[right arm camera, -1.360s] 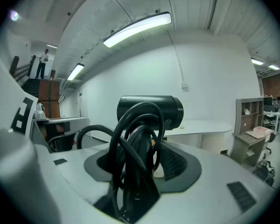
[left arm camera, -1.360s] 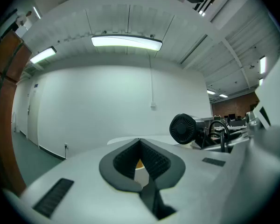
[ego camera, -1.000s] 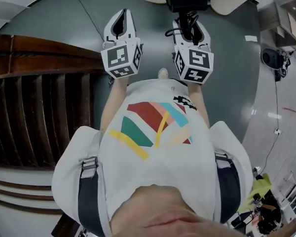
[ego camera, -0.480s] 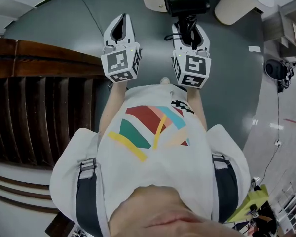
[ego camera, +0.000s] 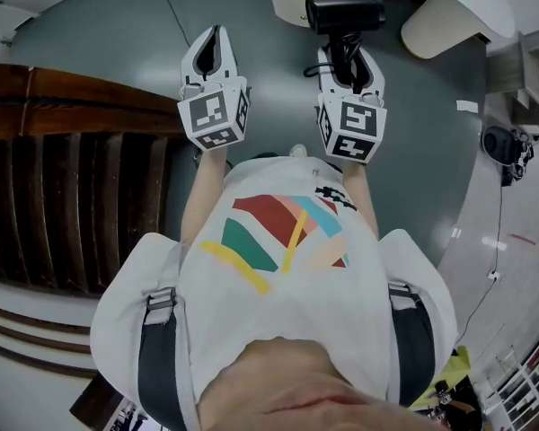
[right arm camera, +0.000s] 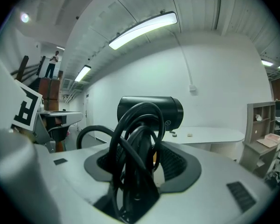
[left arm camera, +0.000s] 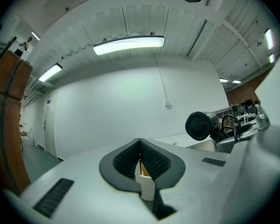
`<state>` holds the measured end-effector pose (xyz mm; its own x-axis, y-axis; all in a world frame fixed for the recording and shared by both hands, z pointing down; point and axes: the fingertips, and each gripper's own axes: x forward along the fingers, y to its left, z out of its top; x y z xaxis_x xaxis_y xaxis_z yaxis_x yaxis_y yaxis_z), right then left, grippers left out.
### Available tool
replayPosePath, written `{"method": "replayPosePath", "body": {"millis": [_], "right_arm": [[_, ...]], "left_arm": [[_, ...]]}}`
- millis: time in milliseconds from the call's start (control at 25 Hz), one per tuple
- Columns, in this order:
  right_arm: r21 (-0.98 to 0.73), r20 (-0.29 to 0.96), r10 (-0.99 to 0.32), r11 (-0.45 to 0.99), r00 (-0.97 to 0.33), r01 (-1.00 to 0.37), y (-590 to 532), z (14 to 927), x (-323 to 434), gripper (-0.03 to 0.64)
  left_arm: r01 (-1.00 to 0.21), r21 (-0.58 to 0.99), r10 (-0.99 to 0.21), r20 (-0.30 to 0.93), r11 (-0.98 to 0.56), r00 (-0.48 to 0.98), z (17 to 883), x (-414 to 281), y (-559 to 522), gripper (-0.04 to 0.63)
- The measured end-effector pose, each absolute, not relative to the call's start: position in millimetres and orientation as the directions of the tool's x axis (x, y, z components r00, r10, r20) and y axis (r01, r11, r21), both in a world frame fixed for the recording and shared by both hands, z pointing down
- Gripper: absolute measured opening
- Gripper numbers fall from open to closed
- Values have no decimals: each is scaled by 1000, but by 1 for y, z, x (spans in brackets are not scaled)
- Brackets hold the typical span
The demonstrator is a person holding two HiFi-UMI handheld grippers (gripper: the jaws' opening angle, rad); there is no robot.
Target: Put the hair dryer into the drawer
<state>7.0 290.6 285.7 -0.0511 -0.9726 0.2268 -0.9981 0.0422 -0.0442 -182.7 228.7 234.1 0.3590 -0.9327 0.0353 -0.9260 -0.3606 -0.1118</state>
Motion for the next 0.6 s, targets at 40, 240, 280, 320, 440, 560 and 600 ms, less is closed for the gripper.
{"method": "replayPosePath", "body": {"millis": [40, 240, 280, 320, 440, 560, 600], "right_arm": [[-40, 235, -970, 44, -53, -998, 288, 288, 7, 241], [-30, 265, -963, 43, -50, -999, 287, 296, 10, 241], [-27, 267, -962, 42, -48, -999, 287, 296, 11, 241], [-24, 268, -962, 41, -46, -999, 286, 296, 12, 241], [-15, 265, -963, 40, -43, -999, 287, 296, 12, 241], [-4, 260, -965, 47, -46, -999, 284, 298, 14, 241], [0, 256, -966, 46, -44, -999, 282, 299, 14, 241]], "left_arm": [[-927, -105, -933, 37, -361, 359, 237, -182, 227, 15], [-917, -74, -920, 51, -392, 389, 249, -168, 221, 16], [-915, -71, -917, 49, -398, 395, 249, -164, 220, 16], [-913, -68, -915, 45, -402, 400, 247, -162, 218, 15], [-910, -54, -911, 32, -412, 411, 247, -159, 215, 15], [-908, -49, -910, 19, -415, 415, 248, -156, 213, 15], [-907, -51, -909, 14, -418, 418, 249, -155, 212, 16]]}}
